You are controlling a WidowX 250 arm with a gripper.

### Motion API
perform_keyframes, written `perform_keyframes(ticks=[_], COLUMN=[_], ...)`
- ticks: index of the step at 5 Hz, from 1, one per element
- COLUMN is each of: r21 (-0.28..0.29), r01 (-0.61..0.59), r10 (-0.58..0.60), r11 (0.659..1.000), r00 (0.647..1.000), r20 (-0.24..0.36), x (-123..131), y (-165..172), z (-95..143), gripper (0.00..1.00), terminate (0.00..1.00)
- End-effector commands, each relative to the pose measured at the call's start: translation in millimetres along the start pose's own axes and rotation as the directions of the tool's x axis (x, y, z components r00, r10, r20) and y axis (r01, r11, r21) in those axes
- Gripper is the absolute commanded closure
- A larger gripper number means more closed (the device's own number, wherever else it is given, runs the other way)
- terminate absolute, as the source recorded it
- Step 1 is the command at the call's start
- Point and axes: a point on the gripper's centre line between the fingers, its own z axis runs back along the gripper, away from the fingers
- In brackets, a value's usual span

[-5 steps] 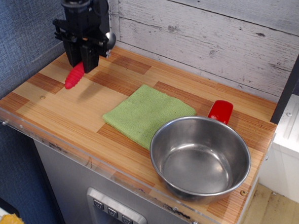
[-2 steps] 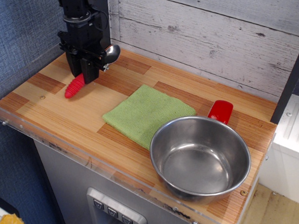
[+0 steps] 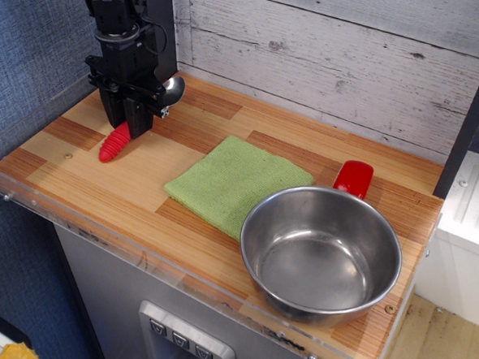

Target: Place the red spoon to the left of the green towel

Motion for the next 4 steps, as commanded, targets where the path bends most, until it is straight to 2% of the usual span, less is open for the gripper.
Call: perform_keyframes(ticks=[1, 2, 3, 4], r21=[0.023, 0.047, 0.038, 0.012], r01=[0.01, 0.027, -0.036, -0.1], r10=[-0.01, -0.029, 0.031, 0.096], r11=[1.0, 0.999, 0.999, 0.995], r00=[1.0, 0.999, 0.991, 0.977], r20=[-0.01, 0.038, 0.134, 0.19], x=[2.7, -0.8, -13.1, -27.6], y=[-3.1, -12.3, -25.3, -47.5], z=[5.8, 25.1, 57.9, 87.4], gripper=[0.0, 0.0, 0.0, 0.0], terminate=[0.0, 0.0, 0.0, 0.0])
